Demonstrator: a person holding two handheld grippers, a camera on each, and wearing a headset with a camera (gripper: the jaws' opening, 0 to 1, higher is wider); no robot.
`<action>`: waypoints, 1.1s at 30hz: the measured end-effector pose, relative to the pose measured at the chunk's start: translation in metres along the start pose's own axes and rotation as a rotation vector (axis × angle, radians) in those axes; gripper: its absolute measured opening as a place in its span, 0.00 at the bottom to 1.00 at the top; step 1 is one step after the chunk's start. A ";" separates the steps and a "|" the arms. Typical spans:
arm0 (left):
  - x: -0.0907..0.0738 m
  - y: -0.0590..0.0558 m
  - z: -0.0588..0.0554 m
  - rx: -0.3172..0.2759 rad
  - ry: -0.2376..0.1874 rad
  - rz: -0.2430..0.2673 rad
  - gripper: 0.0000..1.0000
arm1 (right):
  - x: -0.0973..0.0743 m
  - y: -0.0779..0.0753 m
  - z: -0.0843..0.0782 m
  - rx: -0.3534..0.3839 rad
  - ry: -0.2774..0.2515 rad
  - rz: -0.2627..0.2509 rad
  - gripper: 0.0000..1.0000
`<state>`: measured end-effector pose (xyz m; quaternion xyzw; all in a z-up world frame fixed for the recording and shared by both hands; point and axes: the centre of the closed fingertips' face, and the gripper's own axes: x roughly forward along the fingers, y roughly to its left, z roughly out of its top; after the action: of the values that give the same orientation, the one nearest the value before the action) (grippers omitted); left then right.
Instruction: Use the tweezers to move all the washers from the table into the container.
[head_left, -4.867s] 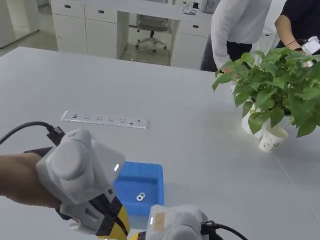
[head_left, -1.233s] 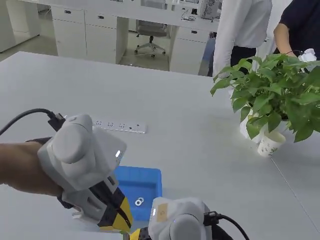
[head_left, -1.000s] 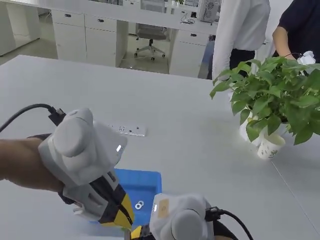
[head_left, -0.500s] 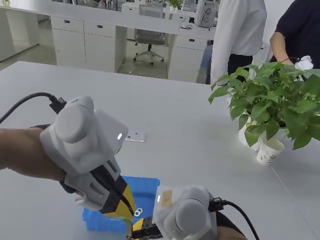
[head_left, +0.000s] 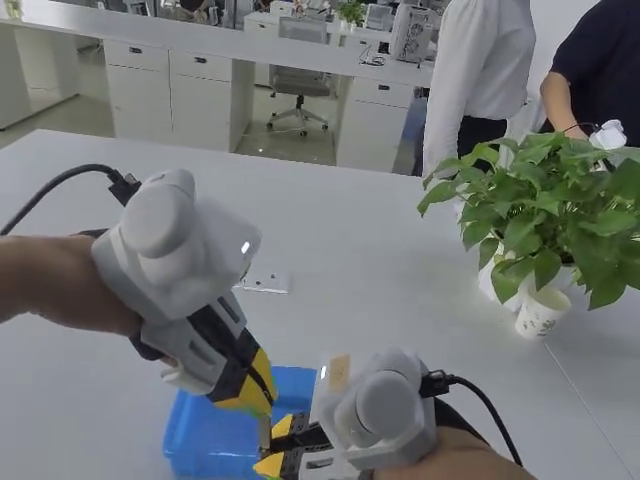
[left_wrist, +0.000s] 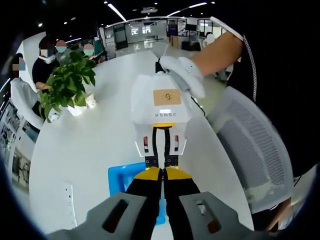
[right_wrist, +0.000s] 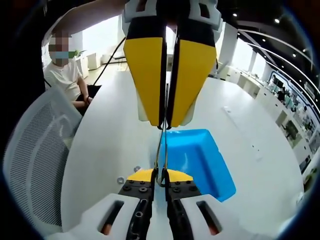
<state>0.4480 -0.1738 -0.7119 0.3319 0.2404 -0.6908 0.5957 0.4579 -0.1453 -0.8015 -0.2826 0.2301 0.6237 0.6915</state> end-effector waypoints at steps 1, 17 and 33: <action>-0.001 0.002 0.000 0.002 0.003 0.002 0.04 | 0.000 -0.002 0.001 0.000 -0.002 0.000 0.09; -0.003 0.032 -0.012 0.005 0.014 0.020 0.04 | 0.011 -0.034 0.002 -0.002 -0.009 -0.010 0.09; 0.015 0.050 -0.034 -0.018 0.022 0.013 0.04 | 0.032 -0.049 -0.020 0.023 0.014 0.009 0.09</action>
<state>0.5024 -0.1680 -0.7429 0.3356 0.2511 -0.6808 0.6007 0.5108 -0.1383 -0.8330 -0.2779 0.2434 0.6223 0.6902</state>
